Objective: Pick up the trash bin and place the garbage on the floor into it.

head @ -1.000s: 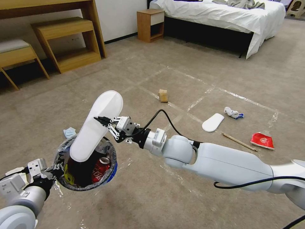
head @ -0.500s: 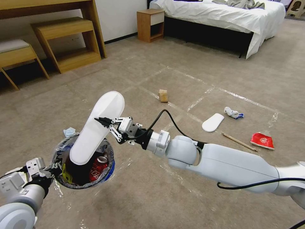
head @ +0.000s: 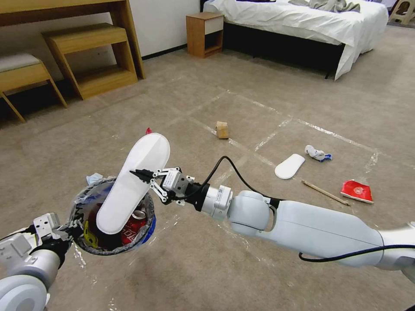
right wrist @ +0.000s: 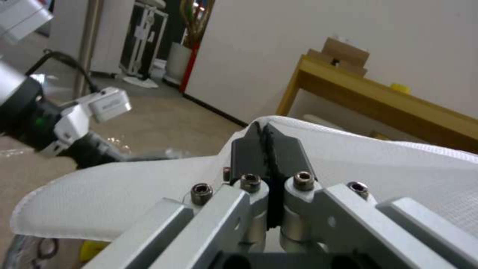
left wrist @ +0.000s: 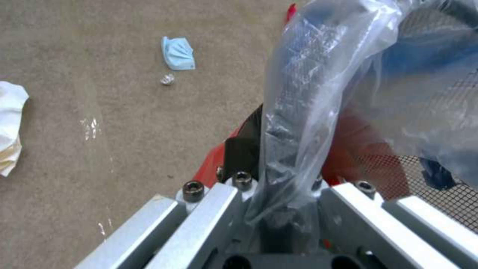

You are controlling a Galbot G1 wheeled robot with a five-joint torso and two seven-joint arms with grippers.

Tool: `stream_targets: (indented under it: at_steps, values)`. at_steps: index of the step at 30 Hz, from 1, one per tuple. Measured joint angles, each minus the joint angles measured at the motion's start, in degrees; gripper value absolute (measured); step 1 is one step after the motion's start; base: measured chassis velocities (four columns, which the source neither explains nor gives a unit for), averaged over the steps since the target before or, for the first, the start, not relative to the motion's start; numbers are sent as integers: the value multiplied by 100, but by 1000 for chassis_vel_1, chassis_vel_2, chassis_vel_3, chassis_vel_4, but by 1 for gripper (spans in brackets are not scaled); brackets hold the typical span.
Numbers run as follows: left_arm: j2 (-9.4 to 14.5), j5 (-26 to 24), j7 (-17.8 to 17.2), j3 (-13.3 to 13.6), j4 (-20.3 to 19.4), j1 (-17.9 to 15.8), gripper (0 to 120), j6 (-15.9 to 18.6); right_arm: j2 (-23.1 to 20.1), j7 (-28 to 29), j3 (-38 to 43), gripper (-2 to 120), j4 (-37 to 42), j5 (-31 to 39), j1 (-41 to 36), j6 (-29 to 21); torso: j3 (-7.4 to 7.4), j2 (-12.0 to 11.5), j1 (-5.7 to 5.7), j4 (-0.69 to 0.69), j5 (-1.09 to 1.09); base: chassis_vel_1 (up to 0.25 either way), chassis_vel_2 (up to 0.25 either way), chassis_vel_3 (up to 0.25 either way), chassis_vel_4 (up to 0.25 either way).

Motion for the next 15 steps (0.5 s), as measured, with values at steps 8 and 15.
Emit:
stream_targets:
  at_steps: [8,15]
  values:
    - [-11,-18,-6,6,-39,-4,1,-1,65,9,-138,0,-175,-125,-74,-19,0,0,0,0,0,0,0,0,0]
    - [-61,-18,-6,12,-107,17,1,-1,237,30,-280,0,-389,-252,-82,-34,0,0,0,0,0,0,0,0,0]
